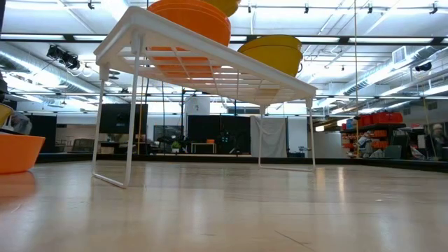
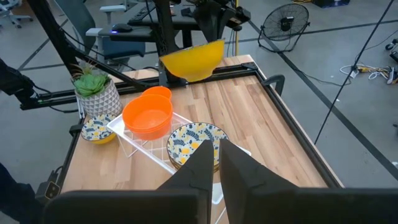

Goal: Pick & Place Mini bowls
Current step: Stack the yellow patterned bowl on top of the yellow patterned bowl on the shelf

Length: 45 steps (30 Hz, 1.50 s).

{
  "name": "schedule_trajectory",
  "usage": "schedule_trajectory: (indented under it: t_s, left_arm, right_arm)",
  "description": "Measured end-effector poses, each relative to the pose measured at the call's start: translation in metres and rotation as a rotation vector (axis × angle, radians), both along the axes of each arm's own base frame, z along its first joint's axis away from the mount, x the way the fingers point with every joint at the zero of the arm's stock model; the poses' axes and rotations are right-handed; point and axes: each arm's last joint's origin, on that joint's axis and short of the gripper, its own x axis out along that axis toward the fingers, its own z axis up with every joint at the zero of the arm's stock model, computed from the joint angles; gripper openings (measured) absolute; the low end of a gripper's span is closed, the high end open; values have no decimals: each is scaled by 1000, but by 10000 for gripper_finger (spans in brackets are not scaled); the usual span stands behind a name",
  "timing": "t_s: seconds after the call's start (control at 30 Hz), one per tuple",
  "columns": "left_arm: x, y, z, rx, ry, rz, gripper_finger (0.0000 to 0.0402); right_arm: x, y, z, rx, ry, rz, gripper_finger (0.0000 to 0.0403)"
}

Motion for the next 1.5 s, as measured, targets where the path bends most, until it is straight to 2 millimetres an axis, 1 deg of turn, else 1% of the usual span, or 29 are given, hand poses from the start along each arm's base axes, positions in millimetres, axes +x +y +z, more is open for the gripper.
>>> schedule_trajectory:
  t_s: [0.23,0.47,0.57,0.67,0.83,0.9,1.0,1.17,1.5]
  left_arm:
    - [14,0,-6,-40,-14,-19,7]
    - [20,-4,-7,-57,-3,-21,7]
    - [25,-4,3,-42,-29,-26,7]
    - [31,-1,9,-41,-10,-17,7]
    - [42,3,21,-35,-25,-20,7]
    - [47,4,21,-39,-21,-21,7]
    - [54,7,18,-46,-6,-24,7]
    - [64,5,10,-58,19,-41,7]
    - [96,6,-28,-105,130,-66,7]
  right_arm:
    - [0,0,0,0,0,0,32]
    - [0,0,0,0,0,0,32]
    - [0,0,0,0,0,0,32]
    - [0,0,0,0,0,0,32]
    - [0,0,0,0,0,0,32]
    - [0,0,0,0,0,0,32]
    - [0,0,0,0,0,0,32]
    - [0,0,0,0,0,0,32]
    - [0,0,0,0,0,0,32]
